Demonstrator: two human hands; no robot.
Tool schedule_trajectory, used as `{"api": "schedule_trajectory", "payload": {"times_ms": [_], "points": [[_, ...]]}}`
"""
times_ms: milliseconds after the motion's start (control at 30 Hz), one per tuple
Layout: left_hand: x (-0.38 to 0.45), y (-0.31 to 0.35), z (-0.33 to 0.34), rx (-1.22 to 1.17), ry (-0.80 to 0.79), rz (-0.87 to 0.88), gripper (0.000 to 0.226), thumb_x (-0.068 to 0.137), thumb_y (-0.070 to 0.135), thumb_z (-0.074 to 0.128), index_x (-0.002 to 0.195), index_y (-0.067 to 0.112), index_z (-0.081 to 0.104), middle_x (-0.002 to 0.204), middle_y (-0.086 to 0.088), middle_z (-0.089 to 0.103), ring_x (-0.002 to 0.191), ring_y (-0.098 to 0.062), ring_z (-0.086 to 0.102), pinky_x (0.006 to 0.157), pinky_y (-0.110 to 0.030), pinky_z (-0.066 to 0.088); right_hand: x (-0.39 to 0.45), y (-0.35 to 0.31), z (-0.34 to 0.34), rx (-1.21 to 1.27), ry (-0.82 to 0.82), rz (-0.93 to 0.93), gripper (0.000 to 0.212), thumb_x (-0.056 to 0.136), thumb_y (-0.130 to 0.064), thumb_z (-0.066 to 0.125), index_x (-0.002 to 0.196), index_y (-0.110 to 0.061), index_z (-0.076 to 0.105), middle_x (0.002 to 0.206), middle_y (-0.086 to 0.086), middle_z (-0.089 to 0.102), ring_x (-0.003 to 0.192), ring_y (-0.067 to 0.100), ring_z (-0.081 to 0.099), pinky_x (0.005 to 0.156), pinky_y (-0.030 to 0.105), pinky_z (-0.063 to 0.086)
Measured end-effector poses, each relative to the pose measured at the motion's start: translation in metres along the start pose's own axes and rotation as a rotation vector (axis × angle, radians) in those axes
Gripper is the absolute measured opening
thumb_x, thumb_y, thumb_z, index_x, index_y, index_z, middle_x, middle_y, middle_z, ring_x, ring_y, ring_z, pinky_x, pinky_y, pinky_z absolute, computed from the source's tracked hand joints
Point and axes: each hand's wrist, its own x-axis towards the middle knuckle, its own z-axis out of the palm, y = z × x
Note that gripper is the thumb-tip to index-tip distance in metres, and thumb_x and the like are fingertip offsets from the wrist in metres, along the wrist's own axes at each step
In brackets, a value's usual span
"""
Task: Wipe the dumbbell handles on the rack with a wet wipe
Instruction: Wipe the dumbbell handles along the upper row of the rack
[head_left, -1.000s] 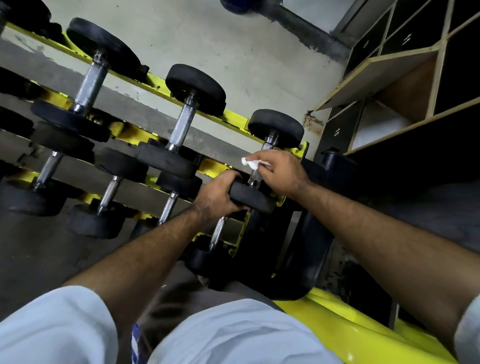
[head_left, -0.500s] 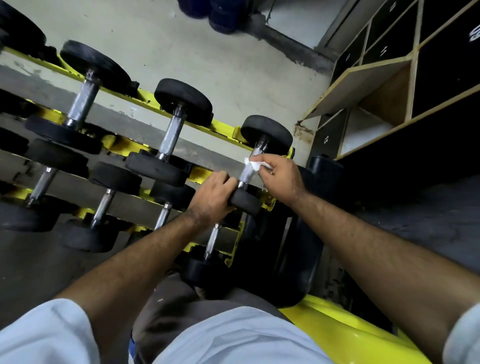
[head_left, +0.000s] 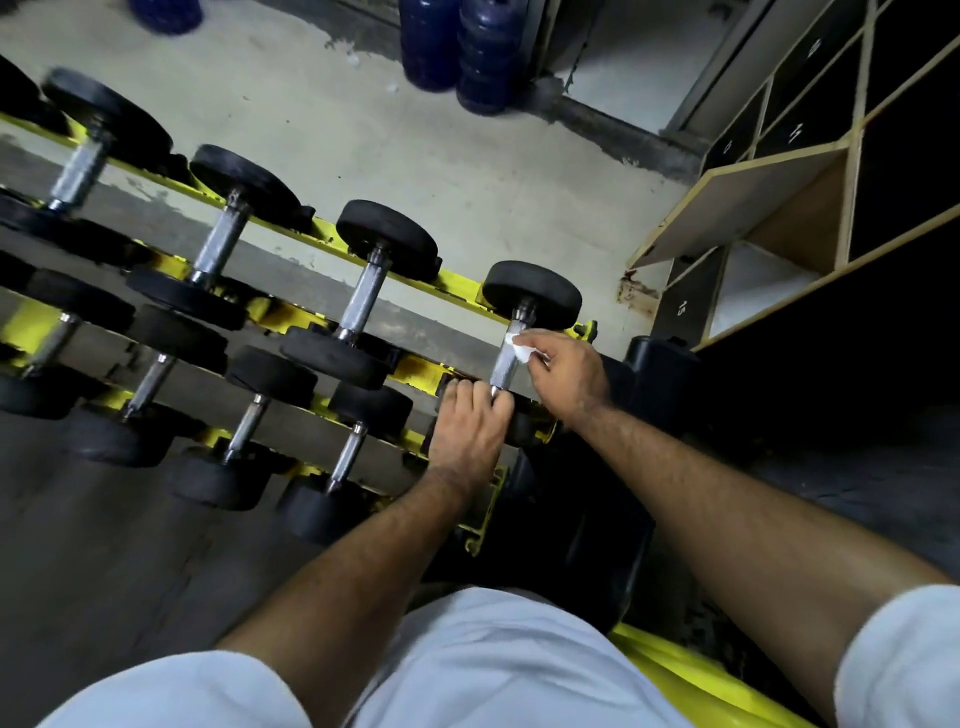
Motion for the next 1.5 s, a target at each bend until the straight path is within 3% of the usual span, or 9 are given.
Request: {"api": "schedule_trajectory", "payload": {"times_ms": [200, 400, 567, 800, 967, 1133, 1267, 1400, 1500], "points": [[-0.002, -0.002, 0.004, -0.036, 0.052, -0.003, 0.037, 0.078, 0.012, 0.062, 0.113, 0.014, 0.048, 0.102, -0.012, 0.049, 0.101, -0.032, 0.048, 0.107, -0.048, 0.038, 0.004, 0.005, 0.000, 0.002, -0.033, -0.015, 0.031, 0.087, -0.004, 0.064, 0.113, -0.016, 0.076, 0.119, -0.004, 0.072, 0.109, 0.012, 0.065, 0.098, 0.017, 0.045], [0.001, -0.022, 0.009, -0.063, 0.095, 0.090, 0.043, 0.080, 0.011, 0.060, 0.121, 0.012, 0.048, 0.102, -0.012, 0.051, 0.099, -0.030, 0.050, 0.098, -0.043, 0.045, 0.007, 0.002, 0.006, -0.019, -0.041, -0.143, 0.033, 0.085, -0.003, 0.063, 0.112, -0.017, 0.076, 0.119, -0.005, 0.072, 0.110, 0.012, 0.066, 0.100, 0.025, 0.050], [-0.007, -0.040, 0.015, -0.421, 0.109, 0.041, 0.064, 0.069, 0.020, 0.073, 0.128, 0.014, 0.048, 0.120, -0.010, 0.051, 0.112, -0.029, 0.049, 0.099, -0.041, 0.045, 0.021, 0.009, 0.017, -0.205, -0.142, -0.246, 0.041, 0.086, -0.004, 0.063, 0.124, -0.020, 0.070, 0.131, -0.001, 0.066, 0.126, 0.017, 0.057, 0.110, 0.029, 0.041], [-0.011, -0.049, 0.005, -0.889, 0.063, -0.068, 0.056, 0.081, 0.041, 0.069, 0.129, 0.014, 0.058, 0.126, 0.004, 0.052, 0.113, -0.010, 0.054, 0.099, -0.025, 0.045, 0.016, 0.018, 0.035, -0.352, -0.178, -0.261, 0.048, 0.090, -0.003, 0.053, 0.137, -0.014, 0.059, 0.145, 0.007, 0.054, 0.136, 0.028, 0.048, 0.112, 0.040, 0.041], [-0.008, -0.050, 0.007, -0.848, 0.059, -0.071, 0.048, 0.087, 0.043, 0.064, 0.127, 0.016, 0.058, 0.122, 0.004, 0.054, 0.110, -0.014, 0.055, 0.094, -0.036, 0.049, 0.029, 0.031, 0.027, -0.495, -0.353, -0.590, 0.047, 0.093, -0.011, 0.045, 0.138, -0.013, 0.058, 0.150, 0.009, 0.049, 0.143, 0.028, 0.040, 0.119, 0.044, 0.031], [-0.008, -0.049, 0.004, -0.837, 0.063, -0.086, 0.049, 0.087, 0.041, 0.069, 0.127, 0.017, 0.055, 0.122, 0.004, 0.055, 0.110, -0.014, 0.055, 0.089, -0.034, 0.050, 0.045, 0.027, 0.020, -0.540, -0.347, -0.492, 0.052, 0.093, -0.004, 0.049, 0.144, -0.015, 0.052, 0.154, 0.007, 0.045, 0.146, 0.026, 0.034, 0.121, 0.041, 0.023], [-0.011, -0.051, 0.006, -0.942, 0.108, -0.205, 0.055, 0.081, 0.038, 0.075, 0.127, 0.015, 0.055, 0.122, 0.003, 0.058, 0.111, -0.012, 0.055, 0.093, -0.027, 0.046, 0.039, 0.029, 0.020, -0.585, -0.589, -0.807, 0.049, 0.091, -0.009, 0.059, 0.139, -0.021, 0.058, 0.148, 0.003, 0.052, 0.142, 0.024, 0.042, 0.120, 0.043, 0.026], [-0.007, -0.054, 0.009, -0.976, 0.012, -0.277, 0.064, 0.078, 0.048, 0.076, 0.131, 0.022, 0.051, 0.126, 0.005, 0.054, 0.110, -0.010, 0.054, 0.094, -0.026, 0.046, 0.063, 0.026, 0.012, -0.565, -0.441, -0.569, 0.046, 0.086, -0.002, 0.059, 0.126, -0.023, 0.068, 0.139, 0.003, 0.061, 0.133, 0.024, 0.053, 0.110, 0.043, 0.039], [-0.001, -0.059, 0.010, -1.030, -0.038, -0.288, 0.061, 0.074, 0.049, 0.079, 0.123, 0.023, 0.055, 0.116, 0.007, 0.058, 0.102, -0.011, 0.058, 0.090, -0.033, 0.052, 0.040, 0.017, 0.019, -0.595, -0.671, -0.728, 0.047, 0.090, -0.008, 0.060, 0.133, -0.026, 0.062, 0.144, 0.002, 0.056, 0.139, 0.022, 0.045, 0.120, 0.042, 0.026]]}}
